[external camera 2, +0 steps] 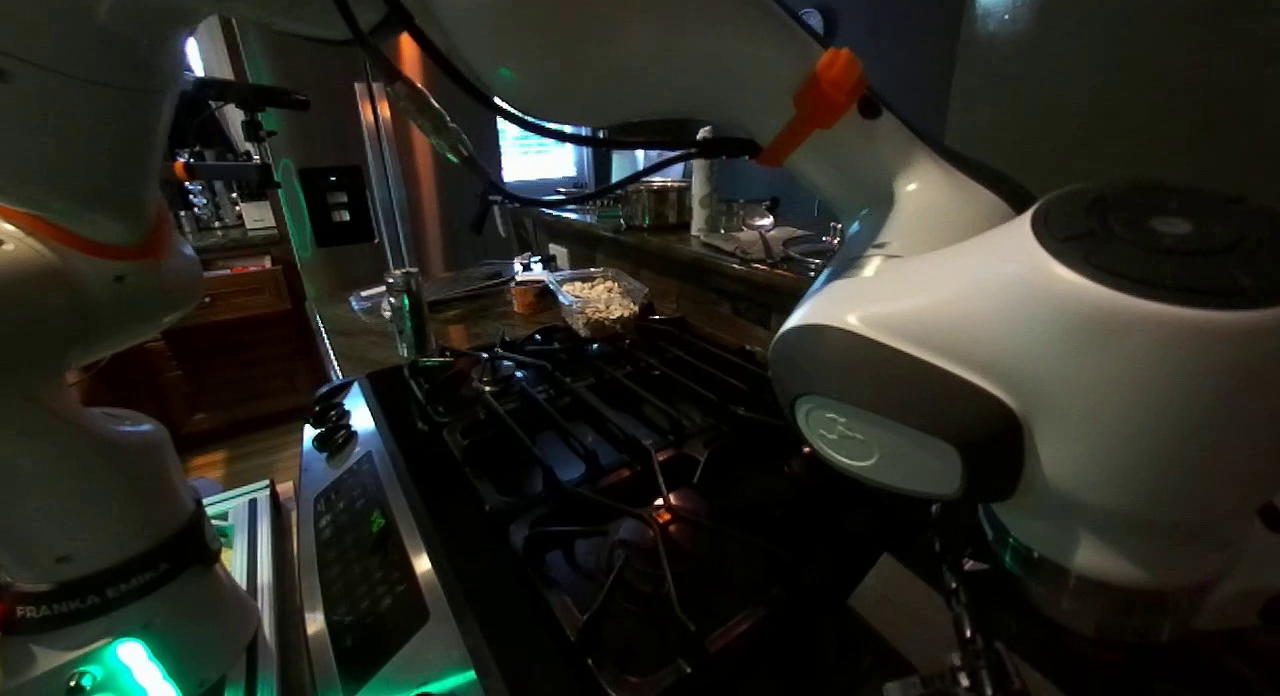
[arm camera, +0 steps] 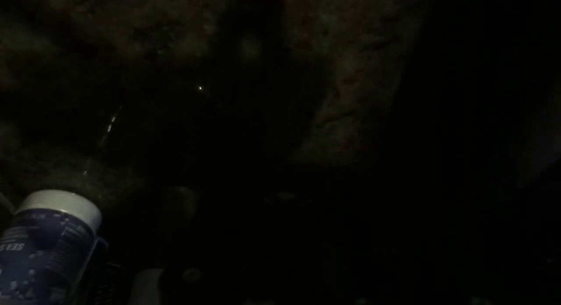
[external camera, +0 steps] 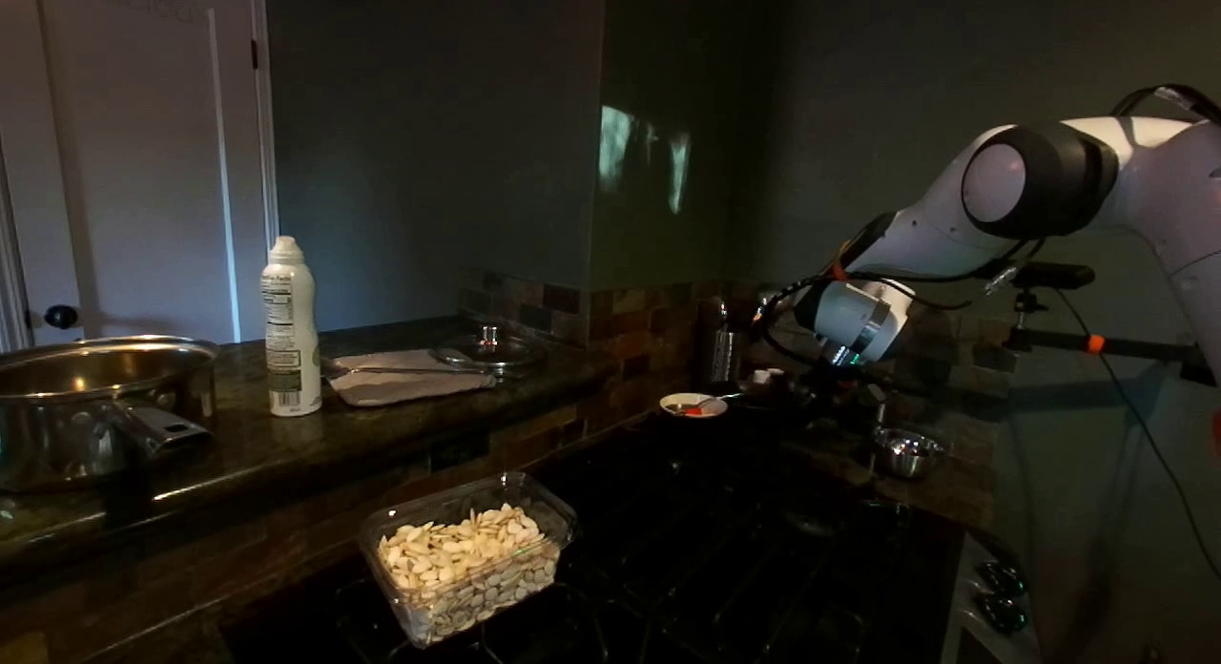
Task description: Remove the pan from the stove and put it on the counter
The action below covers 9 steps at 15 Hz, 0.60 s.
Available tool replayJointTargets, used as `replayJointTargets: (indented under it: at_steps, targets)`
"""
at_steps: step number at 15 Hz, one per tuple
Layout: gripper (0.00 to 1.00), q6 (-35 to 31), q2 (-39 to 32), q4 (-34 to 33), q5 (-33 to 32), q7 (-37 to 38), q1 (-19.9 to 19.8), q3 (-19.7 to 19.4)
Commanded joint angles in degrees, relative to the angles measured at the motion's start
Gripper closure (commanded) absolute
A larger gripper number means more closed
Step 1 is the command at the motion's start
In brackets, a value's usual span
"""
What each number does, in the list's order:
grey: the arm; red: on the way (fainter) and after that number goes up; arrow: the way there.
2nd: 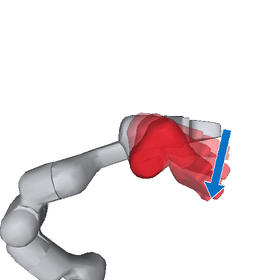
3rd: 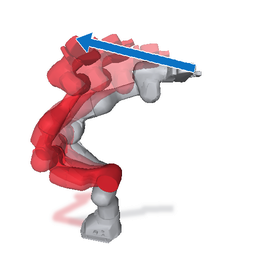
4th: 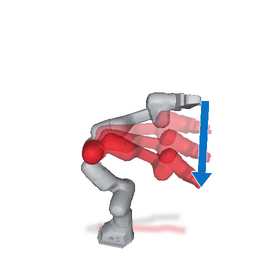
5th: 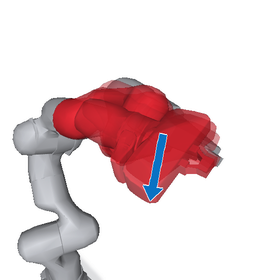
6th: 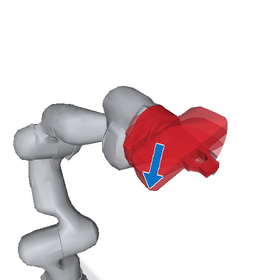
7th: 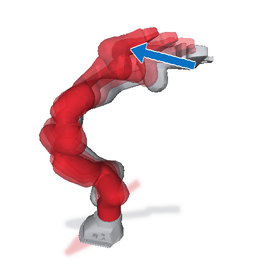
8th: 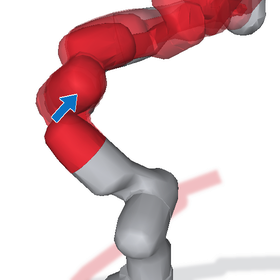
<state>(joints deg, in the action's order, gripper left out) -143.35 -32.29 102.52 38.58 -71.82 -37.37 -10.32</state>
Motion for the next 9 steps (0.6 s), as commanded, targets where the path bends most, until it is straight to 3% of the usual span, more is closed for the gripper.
replayJointTargets:
  at_steps: [1,9]
  targets:
    - [1.0,0.9,-3.3,-4.2,-2.6,1.7,-1.6,1.7]
    - [1.0,-0.2,-4.9,-5.0,-12.8,8.7,-0.8,1.8]
